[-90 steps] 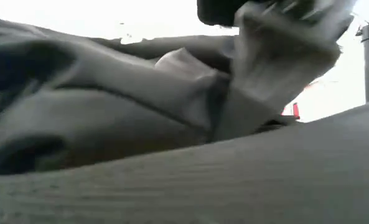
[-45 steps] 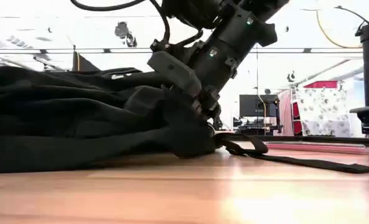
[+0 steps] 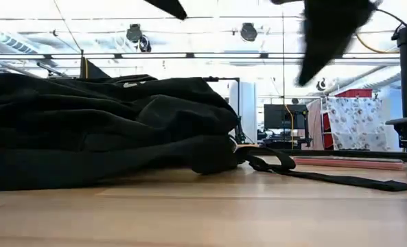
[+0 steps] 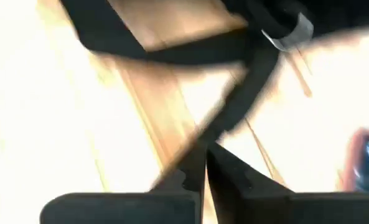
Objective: Unpack backpack
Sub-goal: Put the cellphone into the black backpack
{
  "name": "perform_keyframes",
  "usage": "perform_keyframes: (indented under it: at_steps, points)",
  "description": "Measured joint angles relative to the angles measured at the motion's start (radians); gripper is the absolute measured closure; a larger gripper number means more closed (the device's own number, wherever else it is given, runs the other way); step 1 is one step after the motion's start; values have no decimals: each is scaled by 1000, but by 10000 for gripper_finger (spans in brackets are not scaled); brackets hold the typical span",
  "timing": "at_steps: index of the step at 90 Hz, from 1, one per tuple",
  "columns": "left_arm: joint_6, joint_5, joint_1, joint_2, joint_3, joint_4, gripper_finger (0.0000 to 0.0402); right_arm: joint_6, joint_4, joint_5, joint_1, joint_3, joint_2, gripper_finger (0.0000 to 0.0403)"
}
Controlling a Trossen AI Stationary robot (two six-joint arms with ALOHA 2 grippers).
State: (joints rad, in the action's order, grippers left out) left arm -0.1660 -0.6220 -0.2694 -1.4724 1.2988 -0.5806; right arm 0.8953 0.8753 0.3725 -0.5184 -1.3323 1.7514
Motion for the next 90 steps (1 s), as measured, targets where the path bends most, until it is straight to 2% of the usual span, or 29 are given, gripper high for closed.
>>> perform_keyframes:
  at_steps: [10, 23, 30, 40, 49, 66, 78, 90]
  points:
    - [-32, 34, 77, -48, -21, 138, 187, 271, 201, 42, -88, 0, -14, 403]
    - [-38, 104, 157, -131, -26, 306, 187, 724, 454, 48, -191, 12, 6, 403]
    - [-65, 199, 187, -176, -26, 361, 187, 933, 495, 51, -228, 33, 13, 403]
    - [-80, 339, 214, -237, -26, 452, 198, 1076, 489, 65, -255, 90, 16, 403]
    - [-69, 411, 233, -277, -25, 519, 230, 1145, 480, 75, -250, 154, 18, 403]
    - [-50, 436, 246, -296, -26, 498, 330, 1160, 462, 96, -157, 273, 18, 403]
    - [-50, 453, 246, -290, -26, 497, 392, 1025, 382, 132, -62, 312, 17, 403]
    - [-50, 487, 251, -288, -25, 512, 393, 838, 222, 143, 45, 343, 17, 403]
